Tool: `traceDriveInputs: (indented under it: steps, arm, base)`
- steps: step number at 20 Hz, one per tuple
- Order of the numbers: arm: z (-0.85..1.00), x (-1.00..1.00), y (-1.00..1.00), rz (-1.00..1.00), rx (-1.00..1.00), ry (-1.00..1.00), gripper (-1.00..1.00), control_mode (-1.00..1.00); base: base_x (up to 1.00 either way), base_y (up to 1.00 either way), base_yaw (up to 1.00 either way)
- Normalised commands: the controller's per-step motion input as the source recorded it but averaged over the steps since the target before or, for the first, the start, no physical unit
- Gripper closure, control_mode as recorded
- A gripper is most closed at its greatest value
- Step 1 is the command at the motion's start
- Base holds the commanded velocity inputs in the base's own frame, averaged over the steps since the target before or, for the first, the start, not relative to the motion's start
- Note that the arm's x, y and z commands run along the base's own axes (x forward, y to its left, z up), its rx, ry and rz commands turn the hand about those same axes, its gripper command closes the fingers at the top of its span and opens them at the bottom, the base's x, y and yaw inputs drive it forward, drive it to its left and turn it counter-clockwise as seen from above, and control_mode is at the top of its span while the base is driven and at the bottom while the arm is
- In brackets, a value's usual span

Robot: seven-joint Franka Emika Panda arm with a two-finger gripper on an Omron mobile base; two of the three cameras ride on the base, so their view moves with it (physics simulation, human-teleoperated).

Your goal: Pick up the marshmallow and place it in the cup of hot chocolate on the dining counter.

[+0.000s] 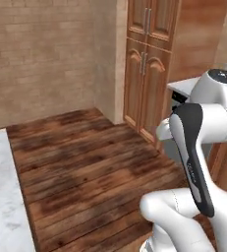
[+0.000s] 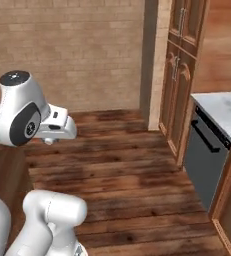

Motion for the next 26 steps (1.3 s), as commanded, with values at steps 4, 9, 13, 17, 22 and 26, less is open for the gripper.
traceDriveInputs:
  steps: [4, 9, 13, 17, 22, 26]
  arm:
    - [0.0, 0.0, 0.0, 0.0, 0.0, 0.0, 1.0, 1.0]
    - [0.0, 0.0, 0.0, 0.0, 0.0, 0.0, 1.0, 1.0]
    - [0.0, 0.0, 0.0, 0.0, 0.0, 0.0, 1.0, 1.0]
    - [0.0, 0.0, 0.0, 0.0, 0.0, 0.0, 1.0, 1.0]
    - [0.0, 0.0, 0.0, 0.0, 0.0, 0.0, 1.0, 1.0]
    - [0.0, 0.0, 0.0, 0.0, 0.0, 0.0, 1.0, 1.0]
  base:
    - [0.25, 0.07, 0.85]
    - [1.0, -0.23, 0.57]
    - [1.0, -0.65, 0.32]
    - [1.0, -0.55, 0.21]
    - [1.0, -0.32, 0.28]
    - [1.0, -0.16, 0.46]
